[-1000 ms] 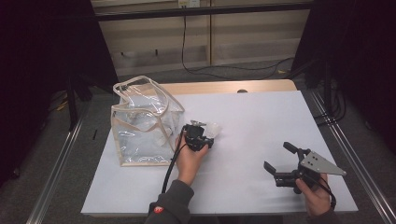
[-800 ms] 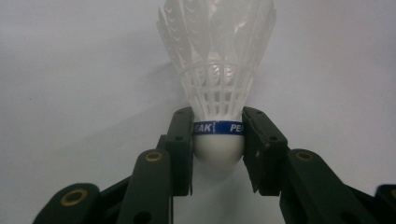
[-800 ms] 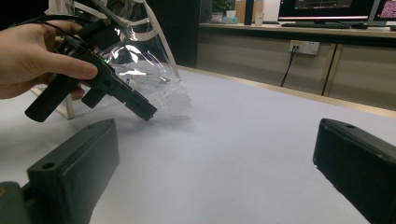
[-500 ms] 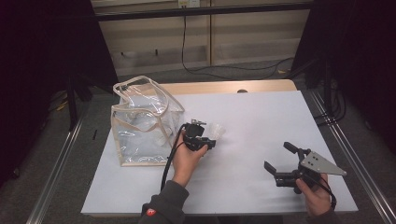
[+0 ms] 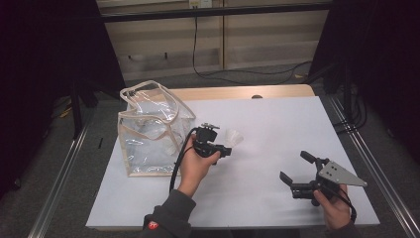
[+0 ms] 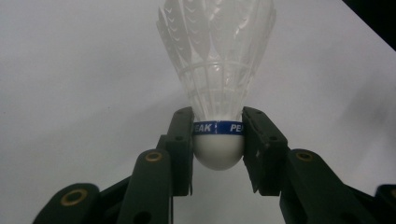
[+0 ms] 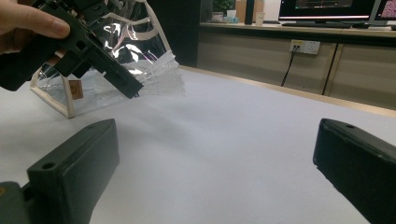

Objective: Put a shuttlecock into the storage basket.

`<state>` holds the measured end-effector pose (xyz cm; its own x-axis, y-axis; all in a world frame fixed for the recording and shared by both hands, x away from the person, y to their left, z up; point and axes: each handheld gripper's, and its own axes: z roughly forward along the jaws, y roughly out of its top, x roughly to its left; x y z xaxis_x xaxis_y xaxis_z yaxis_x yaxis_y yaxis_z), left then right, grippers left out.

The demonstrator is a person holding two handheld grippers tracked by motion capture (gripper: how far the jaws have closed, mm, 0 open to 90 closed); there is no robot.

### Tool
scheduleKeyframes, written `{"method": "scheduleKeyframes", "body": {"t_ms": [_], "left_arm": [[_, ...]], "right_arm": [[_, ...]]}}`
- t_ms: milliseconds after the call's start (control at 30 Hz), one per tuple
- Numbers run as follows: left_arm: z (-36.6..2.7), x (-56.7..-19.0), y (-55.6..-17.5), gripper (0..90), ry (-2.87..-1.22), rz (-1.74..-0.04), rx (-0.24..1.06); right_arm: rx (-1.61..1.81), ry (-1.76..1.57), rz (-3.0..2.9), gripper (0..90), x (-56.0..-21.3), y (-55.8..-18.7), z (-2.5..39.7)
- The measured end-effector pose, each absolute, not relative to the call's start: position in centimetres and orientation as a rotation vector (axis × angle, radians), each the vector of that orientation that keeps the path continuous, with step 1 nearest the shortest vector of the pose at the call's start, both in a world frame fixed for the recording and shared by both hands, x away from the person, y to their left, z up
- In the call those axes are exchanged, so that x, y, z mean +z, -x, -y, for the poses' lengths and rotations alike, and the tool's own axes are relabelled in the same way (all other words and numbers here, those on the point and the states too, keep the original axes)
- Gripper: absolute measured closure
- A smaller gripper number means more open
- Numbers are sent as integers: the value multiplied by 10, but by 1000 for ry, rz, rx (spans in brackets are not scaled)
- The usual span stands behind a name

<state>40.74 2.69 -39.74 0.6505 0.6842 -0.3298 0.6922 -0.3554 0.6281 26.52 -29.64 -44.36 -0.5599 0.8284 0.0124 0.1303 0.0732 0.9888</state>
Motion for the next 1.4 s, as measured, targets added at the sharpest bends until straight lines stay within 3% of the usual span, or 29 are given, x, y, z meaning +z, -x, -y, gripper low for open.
{"method": "scheduleKeyframes", "body": {"t_ms": [1400], "left_arm": [[-33, -330, -409, 656, -2153, -953, -155]], "right_arm": [[1538, -952, -1768, 3, -443, -264, 296]]}}
